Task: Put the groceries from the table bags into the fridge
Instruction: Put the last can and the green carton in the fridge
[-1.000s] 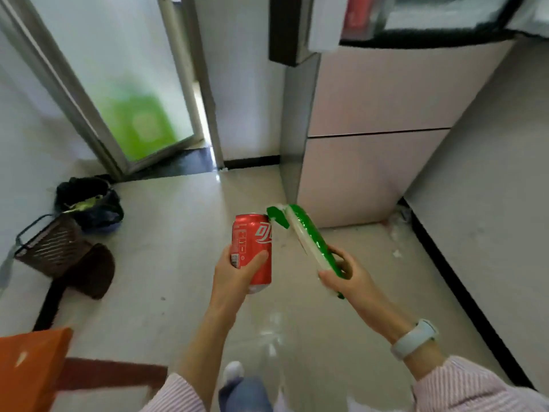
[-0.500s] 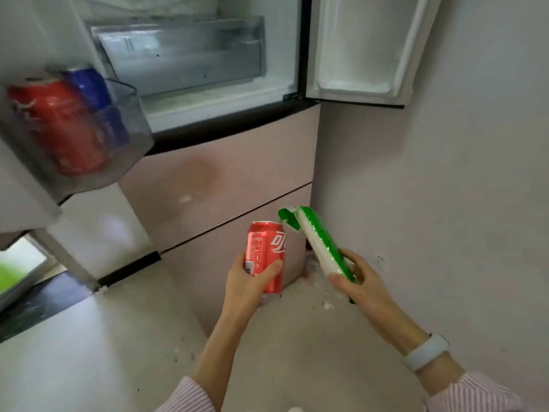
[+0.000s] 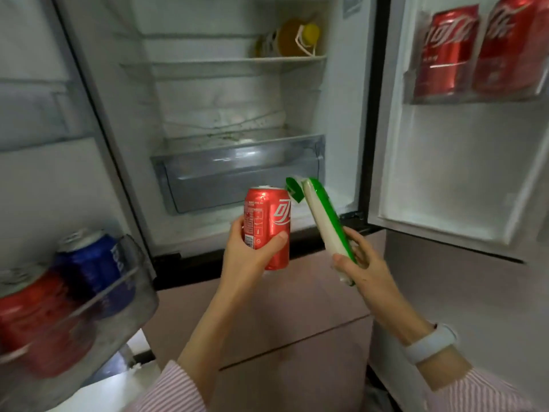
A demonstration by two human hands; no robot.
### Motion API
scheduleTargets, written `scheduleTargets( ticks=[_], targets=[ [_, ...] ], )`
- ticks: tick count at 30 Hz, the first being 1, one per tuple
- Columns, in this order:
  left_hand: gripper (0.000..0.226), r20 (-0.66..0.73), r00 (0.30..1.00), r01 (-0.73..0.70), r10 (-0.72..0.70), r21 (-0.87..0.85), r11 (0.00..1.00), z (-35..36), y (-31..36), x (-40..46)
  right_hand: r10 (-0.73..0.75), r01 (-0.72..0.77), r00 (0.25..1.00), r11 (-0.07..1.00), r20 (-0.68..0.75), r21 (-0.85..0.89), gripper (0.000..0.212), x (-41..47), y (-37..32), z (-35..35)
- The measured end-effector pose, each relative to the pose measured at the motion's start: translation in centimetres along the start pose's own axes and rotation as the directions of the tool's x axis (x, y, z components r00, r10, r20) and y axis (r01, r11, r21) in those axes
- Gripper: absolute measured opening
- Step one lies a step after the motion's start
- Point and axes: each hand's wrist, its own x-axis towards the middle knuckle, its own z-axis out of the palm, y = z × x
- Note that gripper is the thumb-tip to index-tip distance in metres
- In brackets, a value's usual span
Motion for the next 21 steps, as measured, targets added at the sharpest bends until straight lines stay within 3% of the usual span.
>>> scheduleTargets(
  ticks=[5,9,13,18,21],
  targets=[
    [0.065,-0.249,0.948,-0.180,0.200,0.100,0.979,-1.4,5.5,4.9,-0.173,0.139,0.962,0.976,0.211,0.169,0.044,9.2,-3.1,3.7],
    [0.062,-0.380,0.850,-0.287,0.365,0.247,0.925,-3.4,10.2,5.9,-0.291,0.203,0.892,0.941,0.347,0.270,0.051,13.6,-6.1,7.1],
    [0.074,-0.450,0.730,-0.346,0.515,0.405,0.846,-5.0,15.7,4.6,-0.346,0.185,0.815,0.915,0.465,0.358,0.052,15.5,-8.5,10.2],
    [0.071,-0.482,0.604,-0.270,0.635,0.625,0.732,-8.5,22.0,3.4,-0.418,0.199,0.756,0.880,0.504,0.431,0.053,16.2,-11.1,13.7],
    [0.063,-0.565,0.552,-0.165,0.613,0.647,0.744,-11.5,23.3,3.7,-0.442,0.202,0.728,0.868,0.523,0.453,0.052,16.5,-12.4,15.8]
  ],
)
